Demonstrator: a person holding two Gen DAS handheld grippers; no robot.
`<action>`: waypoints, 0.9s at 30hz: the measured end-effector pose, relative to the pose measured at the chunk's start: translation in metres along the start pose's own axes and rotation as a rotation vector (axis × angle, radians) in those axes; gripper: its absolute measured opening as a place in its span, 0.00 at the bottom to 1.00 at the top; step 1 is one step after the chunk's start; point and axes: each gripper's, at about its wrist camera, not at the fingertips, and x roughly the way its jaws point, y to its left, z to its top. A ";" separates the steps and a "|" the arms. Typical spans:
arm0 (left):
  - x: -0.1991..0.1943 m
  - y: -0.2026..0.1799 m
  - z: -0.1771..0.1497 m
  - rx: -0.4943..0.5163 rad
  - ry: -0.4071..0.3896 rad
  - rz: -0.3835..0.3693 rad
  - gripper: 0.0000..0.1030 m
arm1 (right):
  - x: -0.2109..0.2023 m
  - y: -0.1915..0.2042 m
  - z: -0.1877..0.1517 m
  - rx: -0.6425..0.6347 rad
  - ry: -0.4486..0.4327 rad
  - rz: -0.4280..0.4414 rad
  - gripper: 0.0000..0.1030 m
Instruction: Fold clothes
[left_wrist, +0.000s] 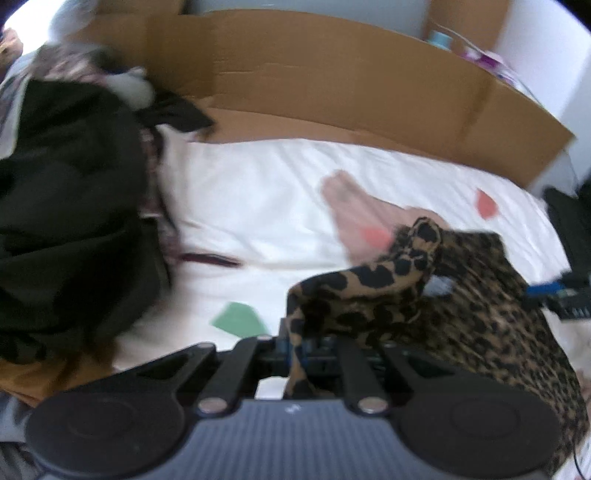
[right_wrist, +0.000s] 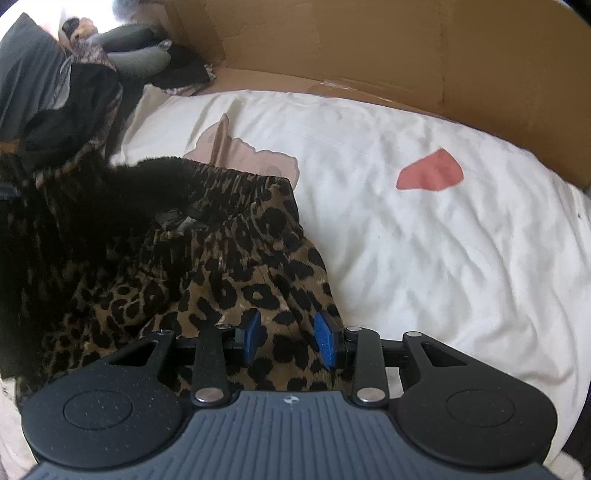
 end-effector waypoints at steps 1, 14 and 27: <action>0.004 0.009 0.002 -0.020 0.000 0.010 0.04 | 0.002 0.002 0.001 -0.008 0.002 -0.003 0.38; 0.035 0.048 0.018 -0.005 0.012 0.074 0.20 | 0.000 0.007 0.019 -0.027 -0.019 -0.070 0.38; 0.041 0.030 0.061 0.107 -0.058 -0.015 0.52 | 0.013 0.008 0.036 -0.064 -0.004 -0.094 0.38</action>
